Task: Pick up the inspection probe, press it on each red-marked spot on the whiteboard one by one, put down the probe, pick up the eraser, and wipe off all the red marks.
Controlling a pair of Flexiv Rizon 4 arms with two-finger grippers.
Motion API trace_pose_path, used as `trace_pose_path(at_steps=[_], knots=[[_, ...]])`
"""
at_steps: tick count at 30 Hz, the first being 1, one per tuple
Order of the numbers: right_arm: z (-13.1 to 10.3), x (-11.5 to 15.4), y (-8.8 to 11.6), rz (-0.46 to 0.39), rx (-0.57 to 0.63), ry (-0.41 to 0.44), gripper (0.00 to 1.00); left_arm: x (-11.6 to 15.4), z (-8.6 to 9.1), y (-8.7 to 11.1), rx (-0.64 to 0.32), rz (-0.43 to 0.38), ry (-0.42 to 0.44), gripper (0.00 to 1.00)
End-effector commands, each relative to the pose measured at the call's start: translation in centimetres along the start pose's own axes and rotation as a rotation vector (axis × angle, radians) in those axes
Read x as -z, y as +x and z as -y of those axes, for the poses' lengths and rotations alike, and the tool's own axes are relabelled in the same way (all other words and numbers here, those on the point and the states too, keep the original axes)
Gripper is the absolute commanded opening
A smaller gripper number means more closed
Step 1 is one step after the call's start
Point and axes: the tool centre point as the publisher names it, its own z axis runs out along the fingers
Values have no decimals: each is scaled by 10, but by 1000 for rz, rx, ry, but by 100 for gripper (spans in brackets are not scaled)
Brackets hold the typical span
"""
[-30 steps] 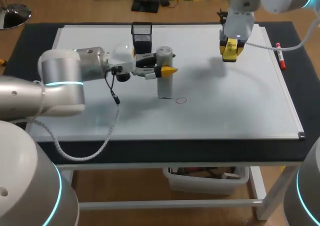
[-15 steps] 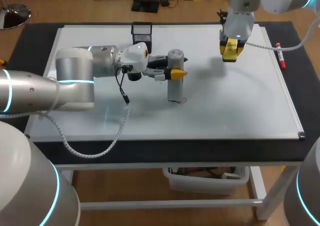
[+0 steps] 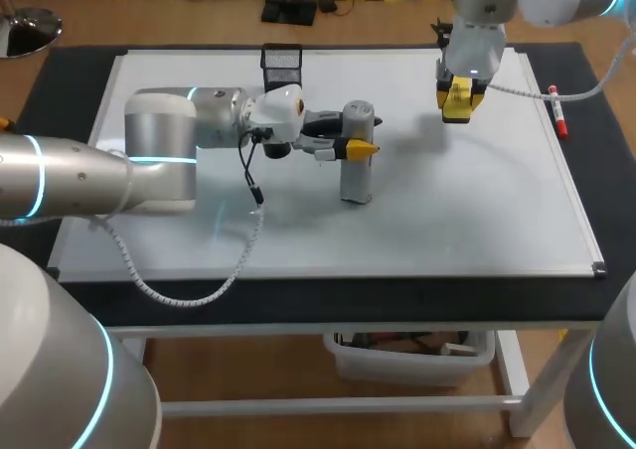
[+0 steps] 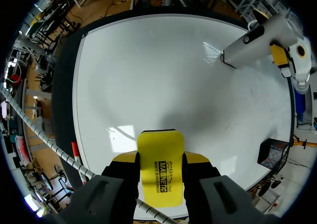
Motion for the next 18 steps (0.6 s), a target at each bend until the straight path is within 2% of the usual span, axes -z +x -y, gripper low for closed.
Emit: trace_pose_path(at_steps=[1, 18], knots=[[1, 1, 1, -3, 3, 0, 0, 2, -3, -4, 3, -39, 0, 0], [1, 1, 1, -3, 3, 0, 0, 4, -5, -2, 3, -36, -10, 0]])
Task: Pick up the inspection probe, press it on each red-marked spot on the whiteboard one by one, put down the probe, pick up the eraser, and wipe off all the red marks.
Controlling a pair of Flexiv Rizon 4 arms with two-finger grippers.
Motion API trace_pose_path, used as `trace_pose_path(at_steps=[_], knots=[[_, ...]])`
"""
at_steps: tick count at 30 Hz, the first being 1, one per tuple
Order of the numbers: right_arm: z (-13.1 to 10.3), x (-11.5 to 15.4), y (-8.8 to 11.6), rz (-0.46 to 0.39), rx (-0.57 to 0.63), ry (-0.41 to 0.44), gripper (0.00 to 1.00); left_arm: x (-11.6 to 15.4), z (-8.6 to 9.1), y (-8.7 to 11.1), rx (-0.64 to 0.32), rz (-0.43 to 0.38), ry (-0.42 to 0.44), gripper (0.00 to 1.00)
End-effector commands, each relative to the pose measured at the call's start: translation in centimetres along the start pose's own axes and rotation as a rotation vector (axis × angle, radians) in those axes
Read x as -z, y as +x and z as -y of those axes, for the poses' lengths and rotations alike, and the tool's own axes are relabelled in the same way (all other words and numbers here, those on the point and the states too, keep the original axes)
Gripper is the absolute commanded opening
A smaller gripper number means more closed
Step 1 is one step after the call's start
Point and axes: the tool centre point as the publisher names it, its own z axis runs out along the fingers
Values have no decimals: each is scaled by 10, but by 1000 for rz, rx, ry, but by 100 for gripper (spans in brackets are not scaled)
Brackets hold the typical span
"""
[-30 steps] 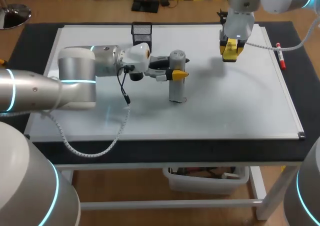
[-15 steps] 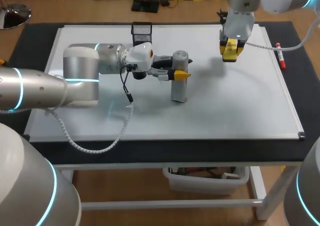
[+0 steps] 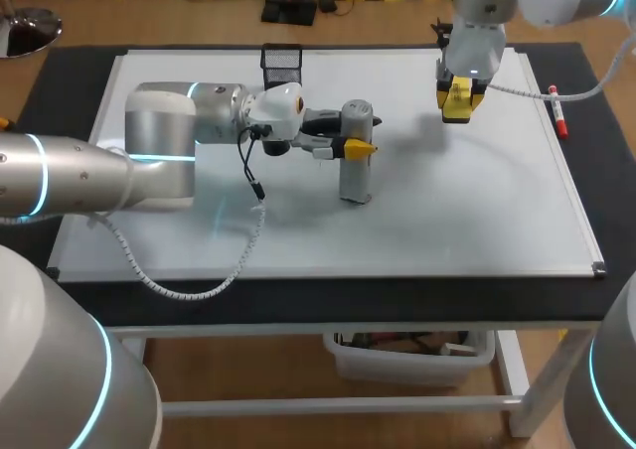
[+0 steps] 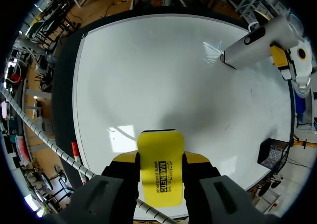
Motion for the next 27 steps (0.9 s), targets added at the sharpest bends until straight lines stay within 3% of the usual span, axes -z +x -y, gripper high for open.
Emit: trace_pose_path(at_steps=[1, 9, 14, 19, 27], knots=[[1, 1, 1, -3, 3, 0, 0, 1, -3, -1, 0, -6, 4, 0], [1, 1, 1, -3, 3, 0, 0, 2, 0, 1, -4, -3, 7, 0], [1, 1, 1, -3, 3, 0, 0, 12, 19, -1, -46, 13, -8, 0], [1, 1, 1, -3, 3, 0, 0, 39, 42, -6, -94, 63, -14, 0], [1, 1, 1, -3, 3, 0, 0, 100, 59, -19, -128, 215, -14, 0]])
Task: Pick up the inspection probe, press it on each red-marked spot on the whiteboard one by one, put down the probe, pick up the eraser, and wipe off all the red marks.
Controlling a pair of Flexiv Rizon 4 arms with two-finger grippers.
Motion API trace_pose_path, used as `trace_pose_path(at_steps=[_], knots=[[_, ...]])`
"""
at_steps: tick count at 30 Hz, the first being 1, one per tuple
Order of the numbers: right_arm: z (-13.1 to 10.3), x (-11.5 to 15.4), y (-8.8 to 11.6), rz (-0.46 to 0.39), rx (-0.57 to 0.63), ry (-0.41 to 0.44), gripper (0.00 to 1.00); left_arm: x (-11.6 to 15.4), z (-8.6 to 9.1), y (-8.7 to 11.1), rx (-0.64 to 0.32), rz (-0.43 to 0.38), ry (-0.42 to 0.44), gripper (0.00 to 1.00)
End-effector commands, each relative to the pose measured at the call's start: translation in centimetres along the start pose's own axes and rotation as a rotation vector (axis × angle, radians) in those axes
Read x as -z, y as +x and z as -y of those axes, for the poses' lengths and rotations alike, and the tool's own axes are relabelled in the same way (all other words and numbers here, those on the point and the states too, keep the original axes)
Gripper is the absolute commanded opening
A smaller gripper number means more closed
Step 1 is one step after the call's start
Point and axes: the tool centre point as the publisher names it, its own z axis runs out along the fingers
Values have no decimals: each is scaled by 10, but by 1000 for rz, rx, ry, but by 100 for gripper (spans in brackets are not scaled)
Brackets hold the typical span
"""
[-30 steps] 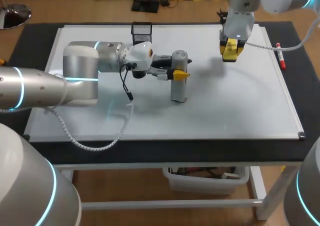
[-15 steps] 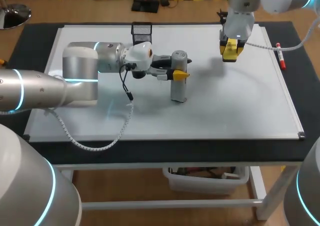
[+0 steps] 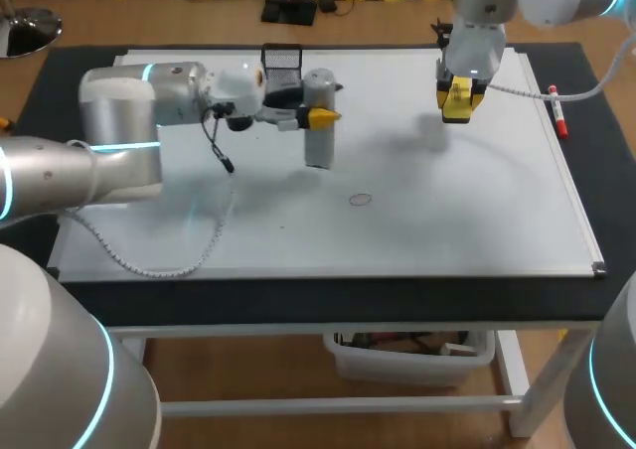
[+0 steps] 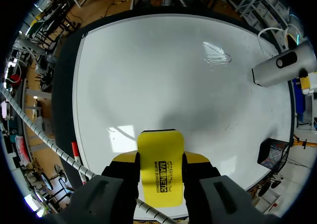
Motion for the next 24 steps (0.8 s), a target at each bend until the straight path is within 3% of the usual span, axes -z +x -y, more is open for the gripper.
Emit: trace_pose_path(at_steps=[1, 15, 24], knots=[[1, 1, 1, -3, 3, 0, 0, 38, 13, 5, -19, 95, -43, 0], [1, 1, 1, -3, 3, 0, 0, 146, 29, -30, -46, 342, -59, 0], [1, 1, 1, -3, 3, 0, 0, 188, 39, -41, -60, 435, -39, 0]])
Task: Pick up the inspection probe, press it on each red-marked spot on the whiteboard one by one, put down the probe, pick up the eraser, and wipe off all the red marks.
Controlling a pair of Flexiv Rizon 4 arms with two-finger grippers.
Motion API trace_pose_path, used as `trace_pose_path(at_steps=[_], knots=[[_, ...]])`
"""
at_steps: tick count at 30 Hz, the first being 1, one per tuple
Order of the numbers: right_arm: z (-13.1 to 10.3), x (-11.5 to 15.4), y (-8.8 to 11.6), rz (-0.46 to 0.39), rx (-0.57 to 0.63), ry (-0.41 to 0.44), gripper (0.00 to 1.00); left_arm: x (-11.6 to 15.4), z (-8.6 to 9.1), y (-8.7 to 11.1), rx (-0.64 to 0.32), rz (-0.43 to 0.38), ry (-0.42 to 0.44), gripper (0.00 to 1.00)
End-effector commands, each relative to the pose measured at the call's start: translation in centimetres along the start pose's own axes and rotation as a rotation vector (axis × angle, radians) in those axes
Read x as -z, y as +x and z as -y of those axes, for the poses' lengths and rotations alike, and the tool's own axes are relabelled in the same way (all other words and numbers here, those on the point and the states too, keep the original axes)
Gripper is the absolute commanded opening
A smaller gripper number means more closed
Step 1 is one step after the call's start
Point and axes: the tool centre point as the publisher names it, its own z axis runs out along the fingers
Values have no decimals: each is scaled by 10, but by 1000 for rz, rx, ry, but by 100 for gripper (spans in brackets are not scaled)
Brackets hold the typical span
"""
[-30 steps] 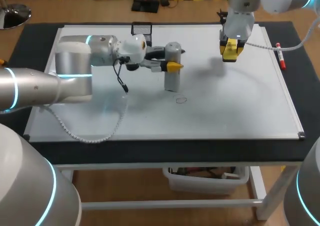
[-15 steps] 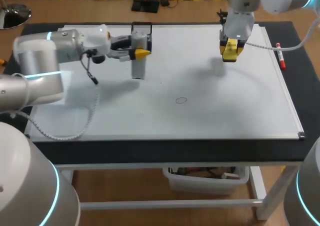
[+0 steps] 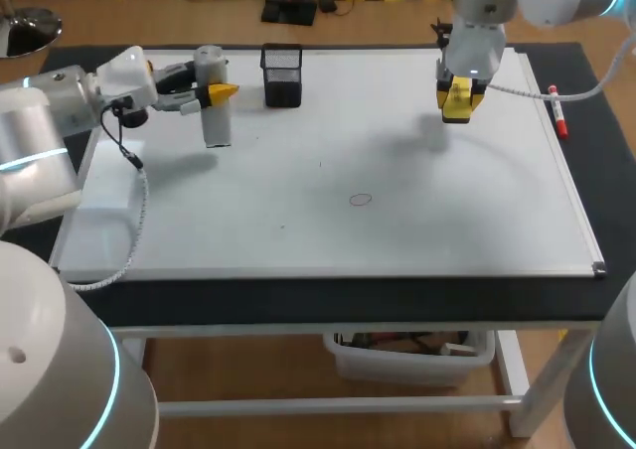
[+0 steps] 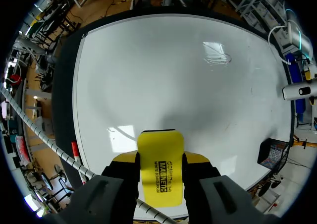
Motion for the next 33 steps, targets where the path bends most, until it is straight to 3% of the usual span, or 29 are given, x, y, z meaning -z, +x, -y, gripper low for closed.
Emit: trace_pose_path(at_steps=[1, 16, 23, 33], knots=[[1, 1, 1, -3, 3, 0, 0, 16, 6, -1, -7, 52, 7, 0], [-1, 1, -2, 0, 18, -1, 0, 35, 13, -11, -31, 98, 32, 0], [-43, 1, -27, -42, 142, 49, 0, 35, 13, -11, -31, 98, 32, 0], [-113, -1, -67, -14, 284, 51, 0, 35, 13, -11, -31, 98, 32, 0]])
